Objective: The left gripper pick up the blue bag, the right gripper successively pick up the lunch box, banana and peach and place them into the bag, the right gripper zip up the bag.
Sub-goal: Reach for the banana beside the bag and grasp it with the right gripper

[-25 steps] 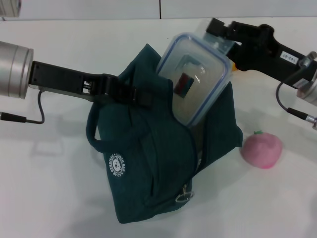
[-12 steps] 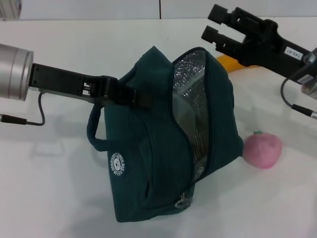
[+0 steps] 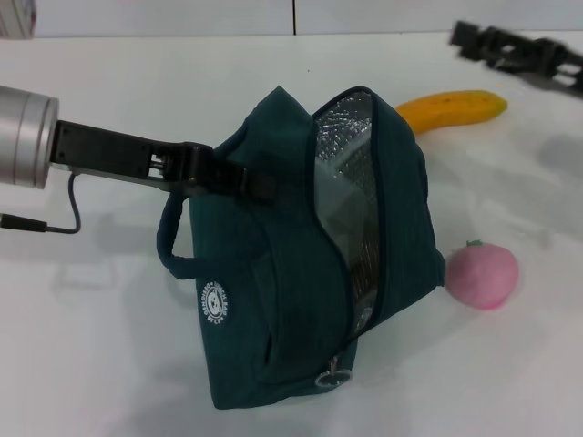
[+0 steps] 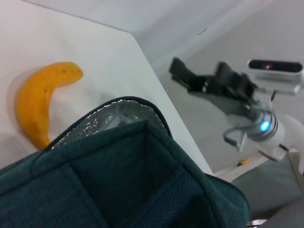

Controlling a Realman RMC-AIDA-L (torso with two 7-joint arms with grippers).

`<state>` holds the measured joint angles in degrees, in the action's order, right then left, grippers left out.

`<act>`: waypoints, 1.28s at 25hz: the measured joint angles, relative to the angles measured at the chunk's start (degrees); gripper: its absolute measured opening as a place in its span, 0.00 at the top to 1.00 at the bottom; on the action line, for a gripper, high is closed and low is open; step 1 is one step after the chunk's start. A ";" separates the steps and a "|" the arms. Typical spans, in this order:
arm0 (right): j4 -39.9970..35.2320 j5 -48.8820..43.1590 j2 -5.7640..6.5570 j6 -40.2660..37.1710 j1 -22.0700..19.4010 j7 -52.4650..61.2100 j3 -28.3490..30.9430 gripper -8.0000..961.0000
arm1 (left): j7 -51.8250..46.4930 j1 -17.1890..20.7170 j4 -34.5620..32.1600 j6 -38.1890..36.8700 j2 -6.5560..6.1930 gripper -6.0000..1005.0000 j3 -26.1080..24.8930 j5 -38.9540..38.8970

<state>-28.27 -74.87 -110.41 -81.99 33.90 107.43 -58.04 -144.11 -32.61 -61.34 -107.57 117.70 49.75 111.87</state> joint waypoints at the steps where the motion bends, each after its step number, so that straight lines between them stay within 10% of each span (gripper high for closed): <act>1: -0.12 -0.25 0.96 1.37 0.02 -0.39 -0.01 0.24 | 0.02 0.00 0.00 0.00 0.02 0.96 0.00 0.00; 9: -1.09 -10.38 5.81 14.59 5.09 -1.60 -0.26 0.24 | 0.31 -0.47 0.03 0.00 0.08 0.96 -0.01 -0.27; 21: 3.83 -40.67 4.71 30.34 21.93 6.86 -0.56 0.24 | 0.94 -2.49 2.31 0.50 0.34 0.96 0.05 -0.35; 32: 5.96 -60.34 4.21 31.36 28.17 14.67 -0.60 0.24 | 1.63 -3.52 3.77 1.66 0.82 0.96 0.44 -0.38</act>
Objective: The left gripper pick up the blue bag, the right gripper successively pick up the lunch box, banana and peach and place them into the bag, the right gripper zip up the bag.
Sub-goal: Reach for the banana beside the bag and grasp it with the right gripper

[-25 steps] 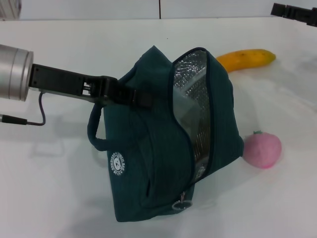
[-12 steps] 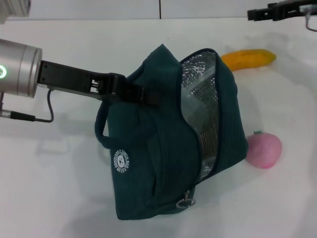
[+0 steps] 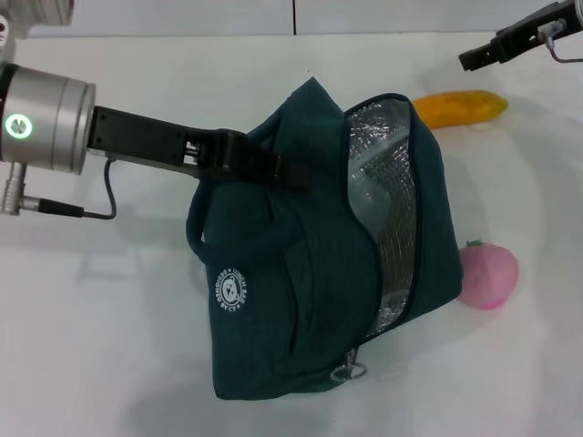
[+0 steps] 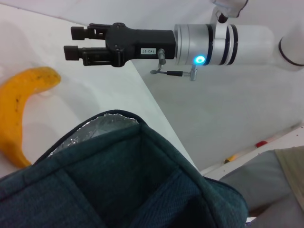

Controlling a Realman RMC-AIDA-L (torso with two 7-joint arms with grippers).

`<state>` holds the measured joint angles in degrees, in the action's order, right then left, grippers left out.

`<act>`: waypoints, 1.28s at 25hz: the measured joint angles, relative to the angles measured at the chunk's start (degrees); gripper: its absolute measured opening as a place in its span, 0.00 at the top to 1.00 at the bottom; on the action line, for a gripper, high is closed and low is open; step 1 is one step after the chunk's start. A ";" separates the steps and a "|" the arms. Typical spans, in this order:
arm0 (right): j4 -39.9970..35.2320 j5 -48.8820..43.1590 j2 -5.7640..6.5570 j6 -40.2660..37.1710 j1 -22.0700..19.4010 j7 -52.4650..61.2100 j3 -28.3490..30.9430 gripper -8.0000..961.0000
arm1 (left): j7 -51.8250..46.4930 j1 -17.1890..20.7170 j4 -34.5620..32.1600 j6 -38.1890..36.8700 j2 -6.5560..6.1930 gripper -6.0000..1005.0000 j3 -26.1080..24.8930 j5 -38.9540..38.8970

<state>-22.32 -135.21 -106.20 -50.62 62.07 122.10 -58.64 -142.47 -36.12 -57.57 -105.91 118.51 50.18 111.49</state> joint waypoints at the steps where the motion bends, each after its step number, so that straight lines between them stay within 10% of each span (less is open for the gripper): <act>1: 0.00 -1.14 0.15 -0.39 0.36 0.63 0.00 0.24 | -0.05 0.00 0.01 -0.02 0.08 0.96 0.00 -0.01; 11: 1.75 -3.23 0.35 0.78 0.57 2.22 -0.44 0.25 | 0.03 -0.62 0.01 -0.15 0.59 0.96 0.17 -0.06; 32: 4.86 -3.31 -5.07 15.02 -1.04 -2.66 -1.14 0.25 | 1.91 -0.72 0.81 0.00 0.86 0.96 0.89 -0.24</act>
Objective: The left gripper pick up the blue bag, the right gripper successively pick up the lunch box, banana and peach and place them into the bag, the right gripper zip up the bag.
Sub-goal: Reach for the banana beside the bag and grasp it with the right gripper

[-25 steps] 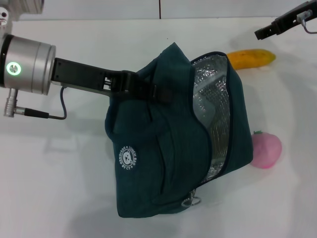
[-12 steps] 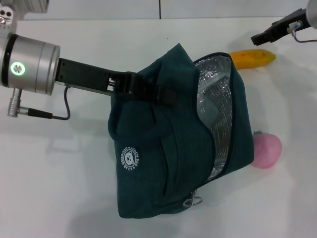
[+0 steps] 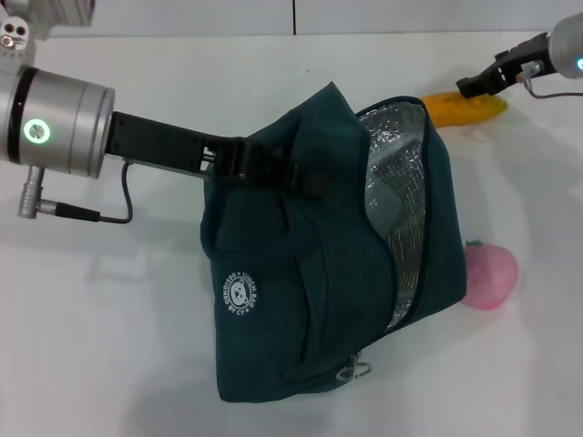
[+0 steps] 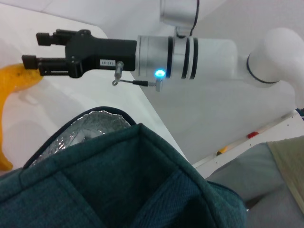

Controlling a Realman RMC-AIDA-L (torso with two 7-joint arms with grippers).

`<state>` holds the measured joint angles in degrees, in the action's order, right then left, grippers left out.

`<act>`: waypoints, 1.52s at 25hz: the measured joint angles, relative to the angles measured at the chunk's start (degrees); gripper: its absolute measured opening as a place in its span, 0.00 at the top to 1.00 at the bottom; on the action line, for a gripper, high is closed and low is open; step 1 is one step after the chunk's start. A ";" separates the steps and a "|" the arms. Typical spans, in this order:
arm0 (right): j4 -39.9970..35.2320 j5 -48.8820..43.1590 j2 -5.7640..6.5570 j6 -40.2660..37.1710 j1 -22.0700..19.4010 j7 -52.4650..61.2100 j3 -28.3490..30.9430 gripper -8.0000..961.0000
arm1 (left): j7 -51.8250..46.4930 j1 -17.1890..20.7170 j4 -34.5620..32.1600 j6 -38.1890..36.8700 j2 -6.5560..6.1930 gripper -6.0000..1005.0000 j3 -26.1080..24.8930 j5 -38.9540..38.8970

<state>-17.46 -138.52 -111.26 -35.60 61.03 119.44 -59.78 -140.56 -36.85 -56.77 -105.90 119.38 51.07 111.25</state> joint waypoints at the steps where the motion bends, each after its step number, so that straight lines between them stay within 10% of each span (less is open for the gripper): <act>1: -0.04 0.02 -0.13 0.17 -0.11 -0.16 0.06 0.25 | 0.02 0.05 0.06 0.00 0.00 0.96 0.00 0.00; 18: -9.87 0.04 0.03 -10.90 -1.10 2.60 0.28 0.24 | 0.32 0.74 0.90 -0.53 -0.46 0.95 -0.45 0.02; 38: -3.81 -0.52 -0.12 -8.74 0.13 0.83 -0.25 0.24 | 1.24 1.11 0.78 -0.09 -0.60 0.95 -0.71 -1.78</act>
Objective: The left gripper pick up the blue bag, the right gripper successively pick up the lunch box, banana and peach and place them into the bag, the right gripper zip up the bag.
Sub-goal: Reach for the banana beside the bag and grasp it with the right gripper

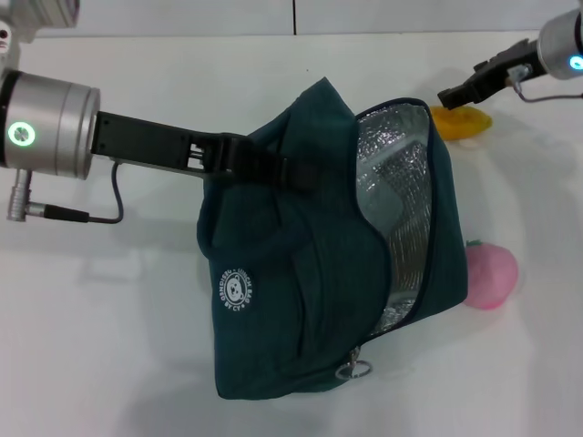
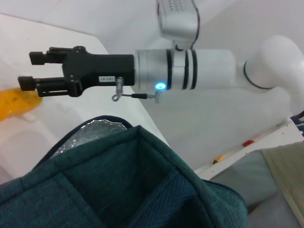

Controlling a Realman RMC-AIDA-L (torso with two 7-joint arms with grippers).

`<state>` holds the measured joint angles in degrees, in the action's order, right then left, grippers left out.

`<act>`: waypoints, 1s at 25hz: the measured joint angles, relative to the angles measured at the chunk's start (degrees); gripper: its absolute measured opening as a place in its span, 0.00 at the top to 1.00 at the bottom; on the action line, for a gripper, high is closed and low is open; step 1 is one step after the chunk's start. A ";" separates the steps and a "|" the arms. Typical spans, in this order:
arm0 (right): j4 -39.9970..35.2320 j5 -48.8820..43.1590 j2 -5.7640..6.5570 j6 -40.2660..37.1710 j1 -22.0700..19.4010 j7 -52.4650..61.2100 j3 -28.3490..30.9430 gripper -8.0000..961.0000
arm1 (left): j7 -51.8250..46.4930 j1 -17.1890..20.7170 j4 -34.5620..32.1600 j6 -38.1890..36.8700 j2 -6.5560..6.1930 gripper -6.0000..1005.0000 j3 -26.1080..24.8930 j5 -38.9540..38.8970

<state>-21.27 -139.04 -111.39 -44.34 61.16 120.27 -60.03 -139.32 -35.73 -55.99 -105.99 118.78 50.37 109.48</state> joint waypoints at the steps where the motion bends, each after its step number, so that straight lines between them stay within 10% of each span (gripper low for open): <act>1: -0.40 -0.06 0.55 -2.66 0.57 0.52 0.00 0.24 | 0.01 0.12 0.00 0.00 -0.09 0.95 -0.02 -0.14; 10: -16.99 -4.46 1.23 -15.33 -2.35 8.44 0.08 0.24 | -0.31 2.36 -1.09 -0.25 -1.10 0.95 -0.01 -2.39; 25: -4.53 -4.70 1.15 -4.52 -0.68 5.89 -0.10 0.24 | 0.00 1.10 -1.35 0.68 -0.58 0.95 -0.01 -2.52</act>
<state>-25.80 -143.74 -110.24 -48.86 60.48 126.17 -60.13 -139.32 -34.63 -57.33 -105.31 118.21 50.36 106.96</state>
